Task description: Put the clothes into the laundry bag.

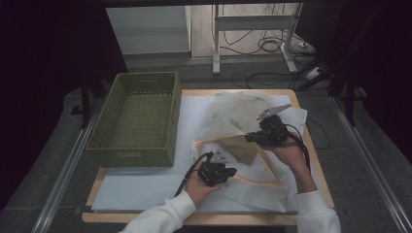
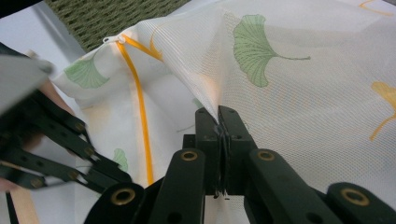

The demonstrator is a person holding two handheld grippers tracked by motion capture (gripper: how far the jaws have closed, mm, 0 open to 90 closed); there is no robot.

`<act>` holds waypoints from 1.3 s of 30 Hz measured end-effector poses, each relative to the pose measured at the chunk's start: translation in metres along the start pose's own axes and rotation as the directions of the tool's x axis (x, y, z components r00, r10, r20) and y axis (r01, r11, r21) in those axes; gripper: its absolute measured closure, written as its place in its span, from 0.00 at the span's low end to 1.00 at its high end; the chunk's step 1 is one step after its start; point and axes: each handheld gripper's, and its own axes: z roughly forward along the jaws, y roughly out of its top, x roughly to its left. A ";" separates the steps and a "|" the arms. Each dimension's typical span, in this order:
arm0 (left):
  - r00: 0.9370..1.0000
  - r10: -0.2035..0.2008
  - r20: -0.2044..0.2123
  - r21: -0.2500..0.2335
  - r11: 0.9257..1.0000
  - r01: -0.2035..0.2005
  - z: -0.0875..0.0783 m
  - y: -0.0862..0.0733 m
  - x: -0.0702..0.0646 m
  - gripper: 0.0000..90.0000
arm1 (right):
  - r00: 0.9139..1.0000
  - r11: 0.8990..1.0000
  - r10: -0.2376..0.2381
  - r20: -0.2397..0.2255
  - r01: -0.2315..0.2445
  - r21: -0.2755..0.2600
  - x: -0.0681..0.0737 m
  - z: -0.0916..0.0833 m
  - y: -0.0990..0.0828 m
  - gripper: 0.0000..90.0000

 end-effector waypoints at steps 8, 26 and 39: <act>0.999 -0.006 -0.032 -0.004 1.000 0.006 -0.025 -0.017 0.007 0.99 | 1.000 1.000 -0.004 -0.007 0.004 0.019 0.002 0.005 -0.001 0.96; 0.993 -0.077 -0.084 -0.028 0.997 0.075 -0.066 -0.043 0.021 0.99 | 1.000 0.996 -0.005 -0.025 0.007 0.085 0.004 0.027 -0.007 0.96; 0.984 -0.112 -0.139 -0.055 0.993 0.105 -0.089 -0.062 0.026 0.99 | 0.999 0.991 -0.008 -0.035 0.013 0.136 0.006 0.042 -0.010 0.95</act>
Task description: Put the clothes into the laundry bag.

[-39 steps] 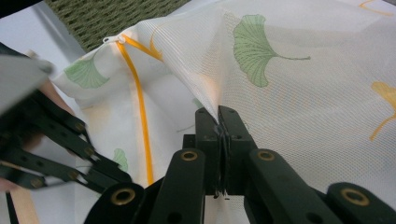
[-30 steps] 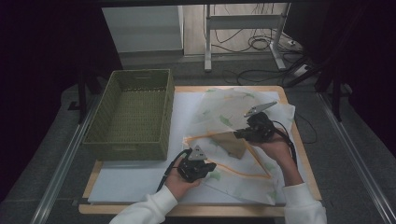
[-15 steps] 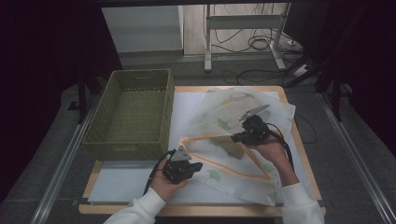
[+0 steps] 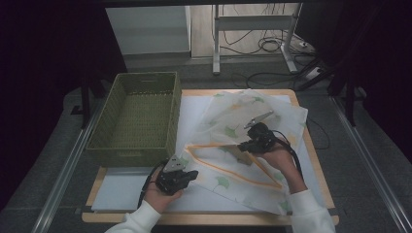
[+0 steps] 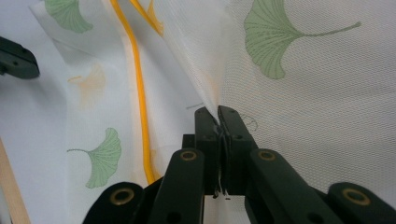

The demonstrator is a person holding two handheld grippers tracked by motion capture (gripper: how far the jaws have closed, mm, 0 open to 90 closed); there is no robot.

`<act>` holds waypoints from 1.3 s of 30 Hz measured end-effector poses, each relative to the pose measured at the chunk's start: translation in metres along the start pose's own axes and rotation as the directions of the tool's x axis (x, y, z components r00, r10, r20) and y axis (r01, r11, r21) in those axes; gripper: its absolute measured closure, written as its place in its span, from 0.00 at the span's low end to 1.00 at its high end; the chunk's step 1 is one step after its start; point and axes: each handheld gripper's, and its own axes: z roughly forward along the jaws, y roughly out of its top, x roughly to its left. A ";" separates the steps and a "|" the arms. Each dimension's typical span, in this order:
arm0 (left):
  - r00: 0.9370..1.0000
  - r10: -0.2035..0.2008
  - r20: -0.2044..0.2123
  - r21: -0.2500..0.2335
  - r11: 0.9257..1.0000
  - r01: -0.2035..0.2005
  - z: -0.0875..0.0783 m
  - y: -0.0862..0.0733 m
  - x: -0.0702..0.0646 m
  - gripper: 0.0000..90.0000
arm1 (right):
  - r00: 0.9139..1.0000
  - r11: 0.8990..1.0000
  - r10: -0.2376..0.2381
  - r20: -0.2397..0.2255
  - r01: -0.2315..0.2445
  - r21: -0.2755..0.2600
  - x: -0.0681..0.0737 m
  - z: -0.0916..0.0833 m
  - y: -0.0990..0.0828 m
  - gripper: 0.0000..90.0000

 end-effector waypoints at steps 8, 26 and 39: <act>1.000 -0.022 -0.020 -0.008 1.000 0.022 -0.008 -0.006 0.006 0.99 | 1.000 0.999 0.003 -0.012 -0.002 0.047 0.000 0.016 -0.002 0.95; 0.998 -0.041 -0.038 -0.030 0.999 0.040 -0.016 -0.010 0.011 1.00 | 1.000 0.989 -0.002 -0.017 0.004 0.150 0.006 0.050 -0.008 0.95; 0.999 -0.042 -0.034 -0.026 0.999 0.042 -0.014 -0.011 0.012 0.99 | 1.000 0.981 0.006 -0.025 -0.001 0.195 0.007 0.065 -0.014 0.89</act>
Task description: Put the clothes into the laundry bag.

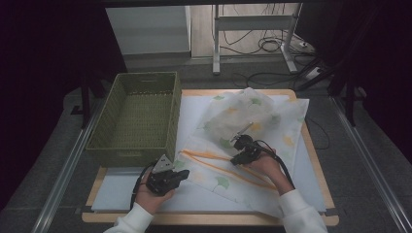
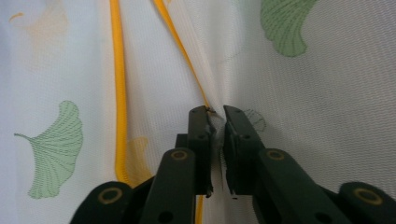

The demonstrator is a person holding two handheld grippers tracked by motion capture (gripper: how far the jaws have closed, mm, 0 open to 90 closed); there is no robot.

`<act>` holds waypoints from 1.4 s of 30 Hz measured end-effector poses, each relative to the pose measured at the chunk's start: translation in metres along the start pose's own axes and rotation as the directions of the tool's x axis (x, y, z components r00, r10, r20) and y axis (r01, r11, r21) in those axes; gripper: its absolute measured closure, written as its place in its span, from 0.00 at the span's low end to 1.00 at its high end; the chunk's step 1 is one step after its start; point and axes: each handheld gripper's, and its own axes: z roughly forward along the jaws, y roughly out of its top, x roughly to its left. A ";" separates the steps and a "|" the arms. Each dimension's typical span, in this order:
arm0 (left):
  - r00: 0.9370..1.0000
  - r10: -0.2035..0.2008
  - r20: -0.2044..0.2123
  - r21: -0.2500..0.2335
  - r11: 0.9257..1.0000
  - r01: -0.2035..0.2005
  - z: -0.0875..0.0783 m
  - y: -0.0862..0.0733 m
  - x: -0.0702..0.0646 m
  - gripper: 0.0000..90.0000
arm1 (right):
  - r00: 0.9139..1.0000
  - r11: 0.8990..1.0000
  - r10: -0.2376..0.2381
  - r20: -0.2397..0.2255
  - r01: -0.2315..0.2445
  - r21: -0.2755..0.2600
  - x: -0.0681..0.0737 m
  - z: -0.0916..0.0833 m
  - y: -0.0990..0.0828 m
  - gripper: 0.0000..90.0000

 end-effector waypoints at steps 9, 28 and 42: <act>1.000 -0.004 -0.009 -0.010 1.000 0.004 -0.001 0.000 0.001 0.98 | 1.000 0.999 -0.028 -0.006 0.028 -0.041 0.004 -0.004 0.002 0.65; 0.997 -0.036 -0.061 -0.024 0.999 0.034 -0.003 -0.003 0.011 0.92 | 0.996 0.978 -0.034 0.083 0.050 -0.201 0.005 -0.029 0.003 0.43; 0.995 -0.033 -0.092 -0.039 0.999 0.030 -0.014 -0.009 0.018 0.48 | 0.992 0.965 0.022 0.124 0.012 -0.263 0.012 -0.038 -0.028 0.36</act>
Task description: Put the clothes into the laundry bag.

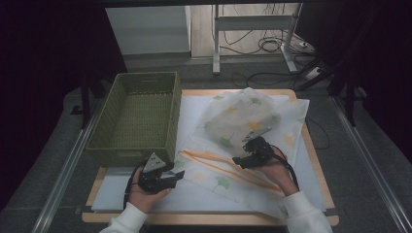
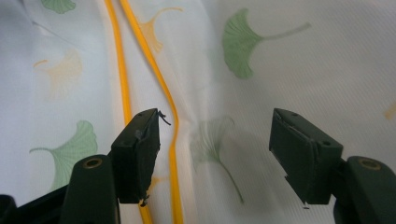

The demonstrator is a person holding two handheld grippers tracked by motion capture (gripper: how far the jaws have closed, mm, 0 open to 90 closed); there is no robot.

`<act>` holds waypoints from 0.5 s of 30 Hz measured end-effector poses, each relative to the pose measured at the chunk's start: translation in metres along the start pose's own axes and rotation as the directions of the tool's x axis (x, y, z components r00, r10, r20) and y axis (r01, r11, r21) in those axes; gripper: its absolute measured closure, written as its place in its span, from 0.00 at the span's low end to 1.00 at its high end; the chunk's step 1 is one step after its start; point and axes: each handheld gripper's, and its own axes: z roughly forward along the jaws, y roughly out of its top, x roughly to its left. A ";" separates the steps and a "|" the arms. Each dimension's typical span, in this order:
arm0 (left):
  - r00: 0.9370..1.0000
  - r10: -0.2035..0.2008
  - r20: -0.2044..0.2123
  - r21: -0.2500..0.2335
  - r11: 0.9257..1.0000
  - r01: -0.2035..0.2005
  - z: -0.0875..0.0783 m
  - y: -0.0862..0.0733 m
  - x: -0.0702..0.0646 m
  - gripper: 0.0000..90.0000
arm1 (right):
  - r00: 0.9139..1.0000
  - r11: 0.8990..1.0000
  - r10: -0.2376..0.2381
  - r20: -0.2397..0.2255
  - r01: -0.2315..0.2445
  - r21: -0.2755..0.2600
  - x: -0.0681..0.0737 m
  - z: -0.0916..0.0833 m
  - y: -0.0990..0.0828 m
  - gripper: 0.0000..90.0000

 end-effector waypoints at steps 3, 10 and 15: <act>1.000 0.000 -0.004 0.002 1.000 0.000 -0.002 -0.005 0.002 0.41 | 0.999 0.999 0.036 0.008 -0.036 -0.022 -0.003 -0.006 -0.010 0.35; 1.000 0.004 -0.004 0.028 1.000 -0.004 -0.003 -0.014 0.009 0.37 | 0.995 0.994 0.090 0.048 -0.087 -0.065 -0.002 -0.019 -0.040 0.35; 0.999 0.034 -0.009 0.054 0.998 -0.034 0.002 -0.016 0.008 0.35 | 0.990 0.989 0.129 0.062 -0.123 -0.082 -0.003 -0.031 -0.066 0.35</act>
